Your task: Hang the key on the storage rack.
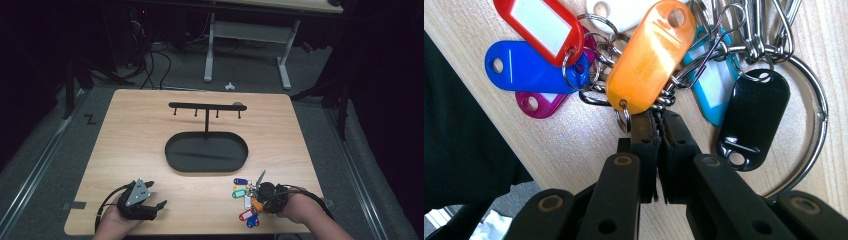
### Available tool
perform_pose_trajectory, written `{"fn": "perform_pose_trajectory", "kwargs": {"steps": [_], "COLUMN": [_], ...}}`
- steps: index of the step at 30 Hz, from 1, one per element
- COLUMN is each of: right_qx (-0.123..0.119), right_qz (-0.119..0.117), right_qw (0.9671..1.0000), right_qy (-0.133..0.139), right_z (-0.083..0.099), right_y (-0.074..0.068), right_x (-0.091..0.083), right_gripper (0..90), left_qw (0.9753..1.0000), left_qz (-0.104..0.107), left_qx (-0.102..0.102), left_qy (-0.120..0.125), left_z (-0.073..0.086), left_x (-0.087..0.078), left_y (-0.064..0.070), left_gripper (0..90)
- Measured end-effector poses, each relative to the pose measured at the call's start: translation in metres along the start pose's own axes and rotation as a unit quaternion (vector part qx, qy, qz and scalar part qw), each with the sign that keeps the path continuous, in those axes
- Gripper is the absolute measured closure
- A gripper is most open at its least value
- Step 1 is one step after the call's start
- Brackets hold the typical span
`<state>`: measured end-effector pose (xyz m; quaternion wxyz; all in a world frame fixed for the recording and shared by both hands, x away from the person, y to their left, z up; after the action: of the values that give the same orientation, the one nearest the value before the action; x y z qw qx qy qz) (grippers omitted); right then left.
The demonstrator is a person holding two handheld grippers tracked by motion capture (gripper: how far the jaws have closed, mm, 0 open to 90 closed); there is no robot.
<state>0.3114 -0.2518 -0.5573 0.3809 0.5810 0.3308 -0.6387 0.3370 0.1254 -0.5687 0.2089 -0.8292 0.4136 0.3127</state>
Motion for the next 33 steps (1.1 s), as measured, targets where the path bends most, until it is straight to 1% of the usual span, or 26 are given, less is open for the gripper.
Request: {"fn": "perform_pose_trajectory", "kwargs": {"steps": [1, 2, 4, 6, 9, 10, 11, 12, 13, 15, 19, 22, 23, 25, 27, 28, 29, 31, 33], "right_qx": [0.001, 0.001, -0.004, -0.008, -0.004, -0.004, 0.001, 0.001, -0.002, -0.004, -0.008, -0.009, -0.009, -0.004, -0.004, -0.004, -0.001, 0.0, 0.0], "right_qz": [0.001, 0.002, 0.005, 0.015, 0.022, 0.022, 0.029, 0.029, 0.033, 0.039, 0.055, 0.066, 0.066, 0.079, 0.086, 0.086, 0.093, 0.099, 0.1], "right_qw": [1.0, 1.0, 1.0, 0.9998, 0.9997, 0.9997, 0.9995, 0.9995, 0.9994, 0.9992, 0.9984, 0.9978, 0.9978, 0.9969, 0.9962, 0.9962, 0.9956, 0.995, 0.995], "right_qy": [-0.004, -0.003, -0.004, -0.008, 0.005, 0.005, 0.012, 0.012, 0.013, 0.012, 0.005, 0.007, 0.007, 0.008, 0.01, 0.01, 0.012, 0.011, 0.012], "right_z": [0.0, 0.0, -0.001, 0.0, 0.001, 0.001, 0.003, 0.003, 0.004, 0.005, 0.008, 0.01, 0.01, 0.011, 0.012, 0.012, 0.012, 0.012, 0.013], "right_y": [0.0, 0.0, 0.0, 0.0, 0.002, 0.002, 0.004, 0.004, 0.005, 0.006, 0.006, 0.008, 0.008, 0.012, 0.014, 0.014, 0.016, 0.018, 0.019], "right_x": [0.0, 0.0, 0.0, -0.002, -0.012, -0.012, -0.021, -0.021, -0.028, -0.032, -0.042, -0.05, -0.05, -0.061, -0.065, -0.065, -0.069, -0.073, -0.074], "right_gripper": [86.8, 86.9, 87.0, 87.0, 87.0, 87.0, 87.1, 87.1, 87.1, 87.1, 87.2, 87.2, 87.2, 87.3, 87.3, 87.3, 87.4, 87.5, 87.4], "left_qw": [1.0, 1.0, 1.0, 1.0, 1.0, 1.0, 1.0, 1.0, 1.0, 1.0, 1.0, 1.0, 1.0, 1.0, 1.0, 1.0, 1.0, 1.0, 1.0], "left_qz": [0.0, 0.0, 0.0, 0.0, 0.001, 0.001, 0.0, 0.001, 0.001, 0.0, 0.001, 0.001, 0.001, 0.001, 0.001, 0.001, 0.002, 0.002, 0.002], "left_qx": [0.0, 0.0, -0.001, -0.003, -0.003, -0.003, -0.002, -0.002, -0.001, 0.0, 0.0, 0.001, 0.001, 0.001, 0.001, 0.001, 0.001, 0.001, 0.001], "left_qy": [0.0, 0.0, 0.0, 0.001, 0.0, 0.0, -0.001, -0.001, -0.002, -0.003, -0.003, -0.003, -0.003, -0.003, -0.003, -0.003, -0.004, -0.004, -0.004], "left_z": [0.0, 0.0, 0.0, 0.0, 0.001, 0.001, 0.001, 0.001, 0.001, 0.0, 0.001, 0.001, 0.001, 0.001, 0.001, 0.001, 0.001, 0.001, 0.001], "left_x": [0.0, 0.0, -0.001, 0.0, 0.0, 0.0, 0.001, 0.001, 0.001, 0.001, 0.001, 0.001, 0.001, 0.001, 0.001, 0.001, 0.001, 0.001, 0.001], "left_y": [0.0, 0.0, 0.0, 0.0, -0.001, -0.001, 0.0, 0.0, 0.0, 0.001, 0.001, 0.001, 0.001, 0.001, 0.001, 0.001, 0.001, 0.001, 0.001], "left_gripper": [22.2, 22.2, 22.3, 22.3, 22.3, 22.2, 22.2, 22.2, 22.3, 22.3, 22.3, 22.3, 22.3, 22.3, 22.3, 22.3, 22.3, 22.3, 22.3]}}
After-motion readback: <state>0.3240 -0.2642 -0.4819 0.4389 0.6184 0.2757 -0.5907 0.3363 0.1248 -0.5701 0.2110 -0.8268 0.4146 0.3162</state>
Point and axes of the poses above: each handheld gripper's, and its own axes: x roughly forward along the jaws, z roughly out of its underside, y roughly to its right, the point moved 7 cm from there along x, roughly forward along the jaws, and after that the axes turned 6 degrees about -y, right-handed, at the moved point
